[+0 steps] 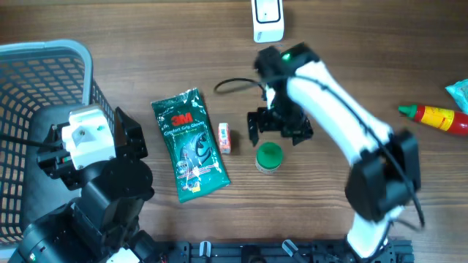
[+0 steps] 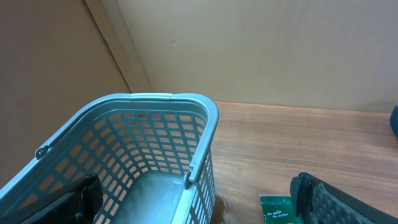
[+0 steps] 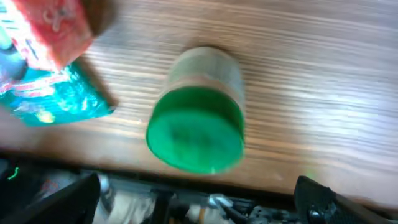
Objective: Scan the item barcode
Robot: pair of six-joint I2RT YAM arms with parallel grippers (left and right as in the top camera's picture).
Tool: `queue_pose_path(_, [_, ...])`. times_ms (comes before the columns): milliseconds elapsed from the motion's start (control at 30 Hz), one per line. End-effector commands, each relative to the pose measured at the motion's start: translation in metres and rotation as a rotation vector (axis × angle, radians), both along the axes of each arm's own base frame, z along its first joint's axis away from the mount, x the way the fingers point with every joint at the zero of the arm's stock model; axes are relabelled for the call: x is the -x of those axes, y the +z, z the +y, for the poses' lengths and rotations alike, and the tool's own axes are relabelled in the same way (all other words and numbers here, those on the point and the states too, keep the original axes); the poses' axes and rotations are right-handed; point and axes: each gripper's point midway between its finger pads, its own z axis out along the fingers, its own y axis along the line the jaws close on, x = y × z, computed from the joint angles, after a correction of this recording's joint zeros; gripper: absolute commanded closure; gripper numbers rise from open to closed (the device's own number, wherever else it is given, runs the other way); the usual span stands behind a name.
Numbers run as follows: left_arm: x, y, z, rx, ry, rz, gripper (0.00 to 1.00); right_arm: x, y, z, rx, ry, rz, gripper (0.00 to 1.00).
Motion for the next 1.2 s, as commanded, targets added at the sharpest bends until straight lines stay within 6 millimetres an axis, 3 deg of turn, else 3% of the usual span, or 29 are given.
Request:
queue_pose_path(0, [0.001, 0.001, 0.000, 0.001, -0.003, -0.002, 0.00, -0.005, 0.044, -0.022, 0.238, -0.372, -0.323, 0.00])
queue_pose_path(33, [0.000, 0.001, 0.000, 0.002, -0.003, -0.003, 0.00, 0.004, 0.042, -0.029, 0.301, -0.567, -0.361, 0.00])
queue_pose_path(67, [0.000, 0.001, 0.000, 0.002, -0.003, -0.003, 0.00, 0.016, 0.025, -0.035, 0.361, -0.760, -0.329, 0.00])
queue_pose_path(100, [0.001, 0.001, 0.000, 0.001, -0.003, -0.002, 0.00, 0.021, 0.007, -0.029, 0.347, -0.809, -0.275, 0.00])
queue_pose_path(200, [0.001, 0.001, 0.000, 0.001, -0.003, -0.002, 0.00, 0.009, -0.029, 0.004, 0.154, -0.616, -0.254, 0.01])
queue_pose_path(300, [0.000, 0.001, 0.000, 0.002, -0.003, -0.003, 0.00, -0.005, -0.040, 0.011, 0.114, -0.616, -0.302, 0.00])
queue_pose_path(533, [0.000, 0.001, 0.000, 0.002, -0.003, -0.003, 0.00, 0.019, -0.091, 0.010, 0.184, -0.616, -0.143, 0.01])
queue_pose_path(600, [0.000, 0.001, 0.000, 0.002, -0.003, -0.003, 0.00, 0.021, -0.106, 0.010, 0.151, -0.633, -0.132, 0.10])
queue_pose_path(733, [0.000, 0.001, 0.000, 0.002, -0.003, -0.003, 0.00, 0.024, -0.126, 0.006, 0.096, -0.671, -0.082, 0.20])
queue_pose_path(767, [0.000, 0.001, 0.000, 0.002, -0.003, -0.003, 0.00, 0.026, -0.129, 0.005, 0.090, -0.678, -0.068, 0.27])
queue_pose_path(833, [0.000, 0.001, 0.000, 0.002, -0.003, -0.002, 0.00, 0.025, -0.129, 0.008, 0.064, -0.634, -0.067, 0.29])
queue_pose_path(867, [0.000, 0.001, 0.000, 0.002, -0.003, -0.003, 0.00, 0.027, -0.127, 0.015, 0.025, -0.591, -0.047, 0.38])
queue_pose_path(933, [0.000, 0.001, 0.000, 0.002, -0.003, -0.003, 0.00, 0.032, -0.118, 0.028, -0.074, -0.497, 0.021, 0.44])
queue_pose_path(1033, [0.000, 0.001, 0.000, 0.002, -0.003, -0.002, 0.00, 0.034, -0.085, 0.035, -0.214, -0.407, 0.153, 0.45])
queue_pose_path(1100, [0.000, 0.001, 0.000, 0.002, -0.003, -0.003, 0.00, 0.040, -0.052, 0.035, -0.361, -0.339, 0.275, 0.44])
queue_pose_path(1167, [0.000, 0.001, 0.000, 0.002, -0.003, -0.003, 0.00, 0.048, -0.041, 0.030, -0.390, -0.376, 0.355, 0.44])
